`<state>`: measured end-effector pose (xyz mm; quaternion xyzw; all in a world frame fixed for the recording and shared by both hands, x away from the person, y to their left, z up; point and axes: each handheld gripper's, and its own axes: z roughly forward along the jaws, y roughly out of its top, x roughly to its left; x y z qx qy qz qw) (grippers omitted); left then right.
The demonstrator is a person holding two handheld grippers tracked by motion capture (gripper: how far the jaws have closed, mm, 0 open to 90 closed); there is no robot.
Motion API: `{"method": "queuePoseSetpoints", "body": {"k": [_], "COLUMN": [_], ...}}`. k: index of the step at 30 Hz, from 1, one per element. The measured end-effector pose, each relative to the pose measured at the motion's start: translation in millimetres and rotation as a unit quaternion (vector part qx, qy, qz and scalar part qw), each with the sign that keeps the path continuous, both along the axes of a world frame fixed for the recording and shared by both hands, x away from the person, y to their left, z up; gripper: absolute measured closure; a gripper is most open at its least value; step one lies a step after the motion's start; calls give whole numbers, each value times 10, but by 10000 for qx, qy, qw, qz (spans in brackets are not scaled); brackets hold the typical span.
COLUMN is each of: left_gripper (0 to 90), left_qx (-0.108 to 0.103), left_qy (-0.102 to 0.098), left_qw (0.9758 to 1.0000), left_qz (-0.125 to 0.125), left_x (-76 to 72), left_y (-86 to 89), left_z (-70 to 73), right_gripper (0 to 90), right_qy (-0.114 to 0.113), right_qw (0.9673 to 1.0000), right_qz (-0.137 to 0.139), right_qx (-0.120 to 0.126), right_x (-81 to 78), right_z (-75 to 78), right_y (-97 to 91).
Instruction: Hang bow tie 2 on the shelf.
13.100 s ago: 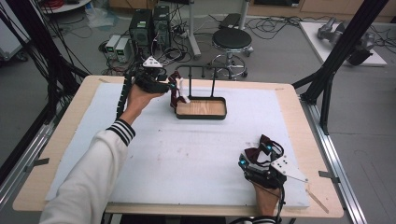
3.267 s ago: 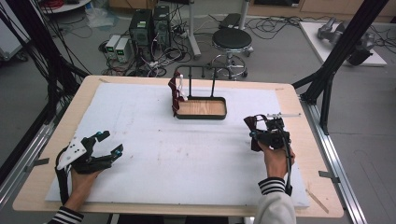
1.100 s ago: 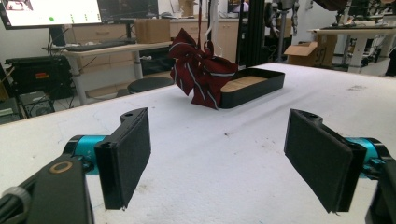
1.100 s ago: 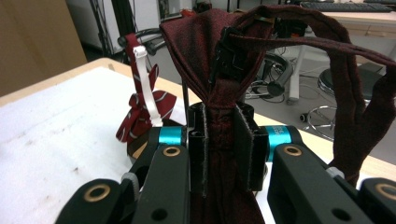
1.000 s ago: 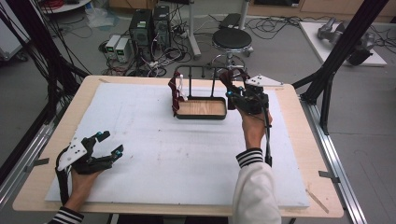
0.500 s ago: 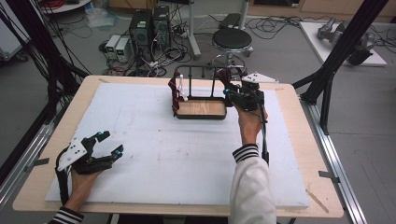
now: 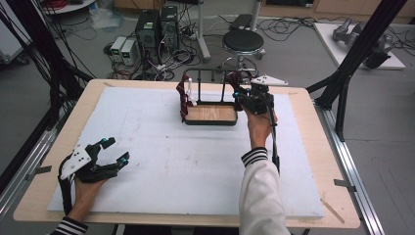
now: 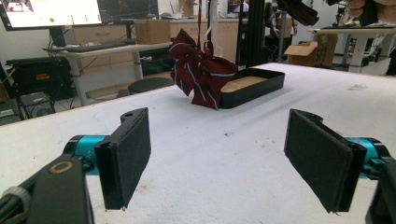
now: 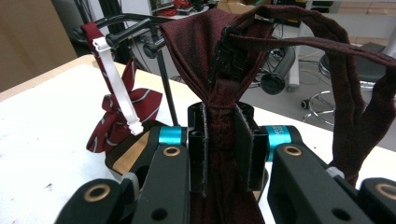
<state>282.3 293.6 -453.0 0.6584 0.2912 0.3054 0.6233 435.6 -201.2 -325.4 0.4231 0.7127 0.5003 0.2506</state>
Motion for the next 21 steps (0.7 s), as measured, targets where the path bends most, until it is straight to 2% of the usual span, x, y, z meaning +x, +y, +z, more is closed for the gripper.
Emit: {"method": "queuePoseSetpoints", "body": {"k": [11, 21], "left_gripper": [231, 232], "left_qx": [20, 45], "left_qy": [-9, -17], "left_qw": [10000, 10000], "left_qz": [-5, -7], "left_x": [-2, -4], "left_y": [-4, -4], "left_z": [1, 1], "right_gripper": [768, 768], "right_qy": [36, 189], "right_qw": [10000, 9997], "right_qz": [-82, -140], "right_qx": [-31, 2], "right_x": [60, 157], "right_z": [-40, -147], "right_y": [-6, 25]}}
